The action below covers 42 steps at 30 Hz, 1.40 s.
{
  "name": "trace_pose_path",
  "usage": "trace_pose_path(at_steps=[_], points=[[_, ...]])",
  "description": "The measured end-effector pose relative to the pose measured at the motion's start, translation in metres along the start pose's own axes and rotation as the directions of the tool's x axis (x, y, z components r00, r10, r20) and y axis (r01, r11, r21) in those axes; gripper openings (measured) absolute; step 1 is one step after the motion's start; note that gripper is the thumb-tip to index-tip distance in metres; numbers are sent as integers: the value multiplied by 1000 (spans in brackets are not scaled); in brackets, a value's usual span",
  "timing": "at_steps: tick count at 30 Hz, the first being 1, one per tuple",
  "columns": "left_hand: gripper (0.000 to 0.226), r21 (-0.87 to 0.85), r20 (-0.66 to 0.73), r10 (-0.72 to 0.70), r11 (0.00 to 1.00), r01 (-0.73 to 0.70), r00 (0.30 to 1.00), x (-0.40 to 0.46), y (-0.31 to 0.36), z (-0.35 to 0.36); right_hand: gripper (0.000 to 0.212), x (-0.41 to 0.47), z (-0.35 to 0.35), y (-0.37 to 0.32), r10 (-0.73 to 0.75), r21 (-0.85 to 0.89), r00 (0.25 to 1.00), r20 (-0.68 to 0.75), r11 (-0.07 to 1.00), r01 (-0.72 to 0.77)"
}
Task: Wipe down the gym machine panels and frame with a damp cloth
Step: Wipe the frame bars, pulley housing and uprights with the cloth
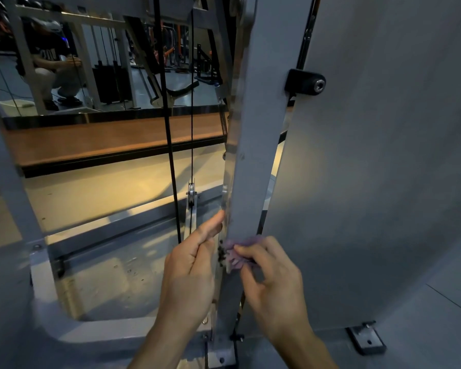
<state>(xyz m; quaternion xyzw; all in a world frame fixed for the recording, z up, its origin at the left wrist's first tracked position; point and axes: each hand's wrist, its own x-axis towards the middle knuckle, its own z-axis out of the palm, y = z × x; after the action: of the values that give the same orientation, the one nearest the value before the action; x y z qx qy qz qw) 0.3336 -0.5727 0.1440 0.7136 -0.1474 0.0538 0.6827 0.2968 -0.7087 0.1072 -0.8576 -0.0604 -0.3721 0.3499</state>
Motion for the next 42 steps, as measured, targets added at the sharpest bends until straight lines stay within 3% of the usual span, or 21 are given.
trace_pose_path(at_steps=[7, 10, 14, 16, 19, 21, 27, 35, 40, 42], points=[[48, 28, 19, -2, 1000, 2, 1000, -1, -3, -2, 34, -26, 17, 28, 110, -155, 978, 174, 984, -84], [49, 20, 30, 1, 1000, -1, 1000, 0, -6, -2, 21, -13, 10, 11, 53, -63, 992, 115, 997, -46], [48, 39, 27, 23, 999, -24, 999, 3, -9, -1, 27, 16, -2, -12, -53, 5, 993, -105, 999, 54], [48, 46, 27, 29, 999, -30, 999, 4, -11, -1, 29, 12, 0, -6, -51, -12, 996, -72, 999, 50], [48, 28, 48, 21, 999, -23, 999, 4, -14, -3, 30, -16, 15, 15, 42, -140, 992, 117, 990, -26], [48, 26, 50, 18, 999, -20, 999, 5, -14, -5, 29, -23, 19, 23, 51, -186, 985, 168, 982, -19], [42, 22, 46, 25, 999, -26, 999, 10, -20, -11, 16, 5, 5, -5, -43, -13, 999, -18, 999, 42], [46, -20, 107, 20, 1000, -18, 994, 18, -30, -13, 26, -22, 22, 17, 48, -200, 993, 109, 979, -26], [45, -17, 170, -18, 1000, 21, 985, 28, -37, -21, 25, 6, 2, -7, -45, -191, 999, -19, 981, 40], [45, -62, 186, -25, 997, 37, 982, 33, -40, -22, 21, 7, 5, -5, -68, -191, 998, 4, 979, 67]])
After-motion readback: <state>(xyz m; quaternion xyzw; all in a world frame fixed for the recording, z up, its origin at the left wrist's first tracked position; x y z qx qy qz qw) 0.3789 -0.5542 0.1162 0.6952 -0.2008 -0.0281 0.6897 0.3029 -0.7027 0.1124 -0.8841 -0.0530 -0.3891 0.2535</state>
